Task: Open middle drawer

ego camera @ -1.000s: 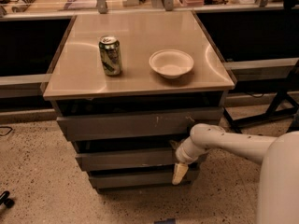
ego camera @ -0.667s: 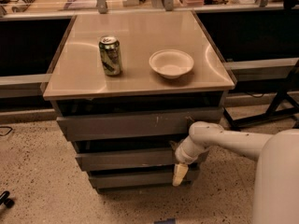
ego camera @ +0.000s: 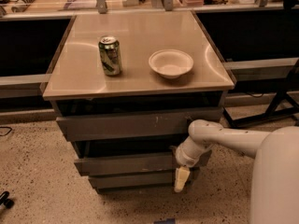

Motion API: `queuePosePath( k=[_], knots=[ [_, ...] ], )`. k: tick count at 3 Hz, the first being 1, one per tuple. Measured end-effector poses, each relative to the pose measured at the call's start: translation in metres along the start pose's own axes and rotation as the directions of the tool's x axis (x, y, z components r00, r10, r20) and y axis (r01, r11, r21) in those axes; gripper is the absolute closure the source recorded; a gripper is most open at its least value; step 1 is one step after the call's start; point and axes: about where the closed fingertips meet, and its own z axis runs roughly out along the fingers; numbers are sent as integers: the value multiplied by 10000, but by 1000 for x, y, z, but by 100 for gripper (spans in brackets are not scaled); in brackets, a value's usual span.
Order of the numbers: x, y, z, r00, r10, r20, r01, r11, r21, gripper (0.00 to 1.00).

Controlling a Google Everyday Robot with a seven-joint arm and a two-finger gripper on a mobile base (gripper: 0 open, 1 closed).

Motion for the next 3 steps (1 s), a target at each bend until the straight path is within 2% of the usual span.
queuePosePath(
  k=[2,3],
  knots=[
    [6,47,-13,9969,746,-231,-764,9930,-900,0],
    [2,73,-21,9938,1027,-416,-1075,9845,-1384,0]
  ],
)
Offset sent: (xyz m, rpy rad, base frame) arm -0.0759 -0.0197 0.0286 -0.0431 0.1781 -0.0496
